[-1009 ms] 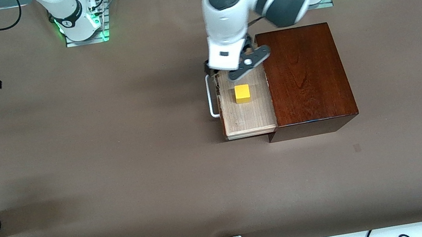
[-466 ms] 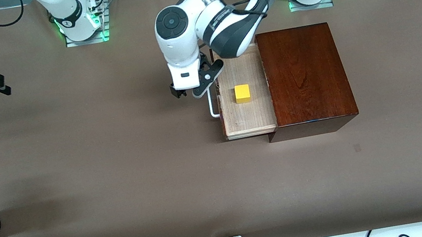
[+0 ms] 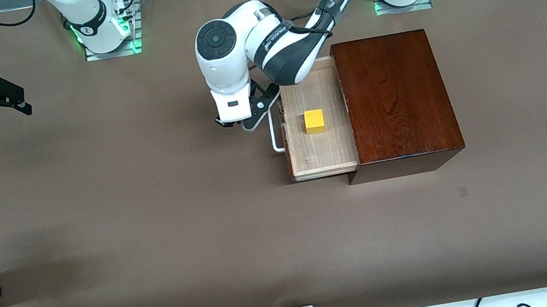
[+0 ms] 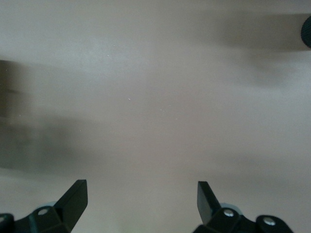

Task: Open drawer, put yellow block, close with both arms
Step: 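Place the left gripper against the drawer front beside the handle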

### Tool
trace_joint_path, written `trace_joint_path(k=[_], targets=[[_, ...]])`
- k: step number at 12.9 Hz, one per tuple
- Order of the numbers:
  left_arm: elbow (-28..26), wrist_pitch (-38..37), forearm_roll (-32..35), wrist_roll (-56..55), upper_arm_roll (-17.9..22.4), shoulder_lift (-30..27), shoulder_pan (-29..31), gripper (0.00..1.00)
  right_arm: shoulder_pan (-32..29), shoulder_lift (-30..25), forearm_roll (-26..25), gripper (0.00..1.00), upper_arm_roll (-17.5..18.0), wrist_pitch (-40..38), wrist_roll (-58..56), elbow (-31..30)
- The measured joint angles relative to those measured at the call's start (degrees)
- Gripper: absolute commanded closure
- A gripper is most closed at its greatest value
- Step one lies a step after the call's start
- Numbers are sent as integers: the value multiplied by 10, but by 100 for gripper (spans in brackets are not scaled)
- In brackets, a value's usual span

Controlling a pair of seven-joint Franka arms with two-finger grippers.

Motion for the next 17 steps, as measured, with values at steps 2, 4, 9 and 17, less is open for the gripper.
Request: trace_joint_path(k=[2,4,9,17], targets=[[0,-1,0,-3,7,8,-3,100,17,0,0,0,-14,0,0,0],[-2,-3,0,-4,21,14,-3,100,41,0,0,0,-36,0,0,0],[-7,-30,1,-4,51,16,-3,100,53,0,-3,0,-51,0,0,0],[-10,-35,1,4,58,17,-4,100,53,1,-18,0,-56,-14,0,7]])
